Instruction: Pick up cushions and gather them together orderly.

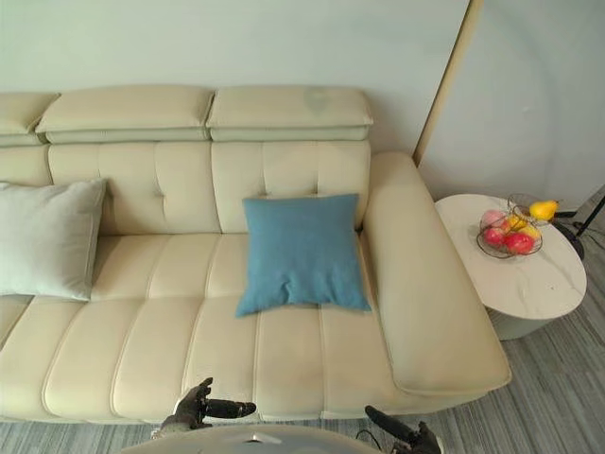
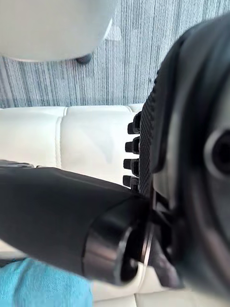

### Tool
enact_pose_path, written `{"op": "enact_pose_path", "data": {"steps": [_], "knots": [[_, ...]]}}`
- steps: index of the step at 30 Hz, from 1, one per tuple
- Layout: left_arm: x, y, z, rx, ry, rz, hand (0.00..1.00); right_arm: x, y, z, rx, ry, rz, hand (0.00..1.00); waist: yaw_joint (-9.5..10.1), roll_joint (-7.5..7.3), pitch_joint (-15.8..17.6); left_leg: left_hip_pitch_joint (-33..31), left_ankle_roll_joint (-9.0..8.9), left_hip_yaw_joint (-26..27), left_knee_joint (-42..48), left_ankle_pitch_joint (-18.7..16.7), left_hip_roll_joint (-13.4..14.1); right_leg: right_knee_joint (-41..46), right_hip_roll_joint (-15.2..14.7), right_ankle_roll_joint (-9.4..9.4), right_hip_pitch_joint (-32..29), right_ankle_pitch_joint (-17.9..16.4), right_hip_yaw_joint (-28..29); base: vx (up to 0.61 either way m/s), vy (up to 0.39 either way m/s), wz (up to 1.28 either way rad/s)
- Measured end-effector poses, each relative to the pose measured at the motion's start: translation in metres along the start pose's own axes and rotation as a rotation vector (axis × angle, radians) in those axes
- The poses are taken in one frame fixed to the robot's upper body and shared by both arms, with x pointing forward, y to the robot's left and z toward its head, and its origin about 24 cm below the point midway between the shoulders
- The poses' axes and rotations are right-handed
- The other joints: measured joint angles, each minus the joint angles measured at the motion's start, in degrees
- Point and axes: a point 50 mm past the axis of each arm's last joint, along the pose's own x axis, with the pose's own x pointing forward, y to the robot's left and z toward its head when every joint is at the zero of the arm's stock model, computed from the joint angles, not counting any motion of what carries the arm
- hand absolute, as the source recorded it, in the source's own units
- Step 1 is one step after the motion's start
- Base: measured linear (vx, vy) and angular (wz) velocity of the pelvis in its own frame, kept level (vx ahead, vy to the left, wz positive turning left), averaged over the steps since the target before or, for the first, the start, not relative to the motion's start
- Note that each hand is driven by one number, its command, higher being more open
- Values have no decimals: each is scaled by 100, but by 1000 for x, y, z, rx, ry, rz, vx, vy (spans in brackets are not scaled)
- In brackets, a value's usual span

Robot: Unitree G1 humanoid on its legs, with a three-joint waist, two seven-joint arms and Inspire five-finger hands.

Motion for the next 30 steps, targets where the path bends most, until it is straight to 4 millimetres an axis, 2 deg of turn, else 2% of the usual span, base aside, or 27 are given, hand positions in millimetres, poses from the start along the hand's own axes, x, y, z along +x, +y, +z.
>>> {"op": "enact_pose_path", "data": {"steps": [2, 5, 12, 13, 19, 23, 27, 30], "knots": [[0, 8, -1, 4, 5, 18, 100, -1, 6, -3, 6, 9, 17, 100, -3, -116, -3, 0, 7, 0, 17, -4, -44, 66, -43, 0, -12, 0, -1, 31, 72, 2], [0, 15, -2, 12, 7, 35, 100, -2, 9, -6, 8, 18, 22, 100, 3, -196, 3, 13, 59, 3, 51, -35, -79, 134, -69, 0, -23, 0, -3, -15, 64, 1], [0, 18, -5, 15, 13, 40, 100, -3, 4, -13, 7, 34, 11, 100, 4, -187, 4, 116, 67, -4, 93, -43, -67, 266, -65, 2, 9, -117, 2, -76, -18, -3], [-9, 30, -39, 31, 112, 65, 100, -4, -11, -26, -64, 88, -13, 100, 12, -204, -102, 249, 42, -74, -331, 259, -67, 201, -24, 24, -12, -18, -3, -49, -21, -1], [-9, 30, -39, 31, 112, 65, 100, -4, -11, -26, -64, 88, -13, 100, 13, -204, -103, 248, 42, -74, -328, 259, -67, 203, -24, 24, -13, -18, -4, 0, 0, 0], [-10, 28, -39, 31, 113, 62, 100, -4, -11, -27, -64, 91, -14, 100, 7, -182, -92, 216, 45, -70, -325, 263, -74, 226, -35, 25, -47, -17, -2, 0, 0, 0], [-10, 25, -40, 33, 118, 52, 100, -4, -12, -29, -62, 94, -16, 100, -9, -81, -30, 132, 68, -43, -429, 350, -104, 295, -65, 26, -199, -17, 22, 0, 0, 0], [-9, 21, -38, 28, 118, 43, 100, -3, -11, -22, -31, 74, -16, 100, -45, 25, 215, 135, 73, 5, -590, 484, -116, 401, -74, 26, -315, -17, 56, -31, -8, -4]]}}
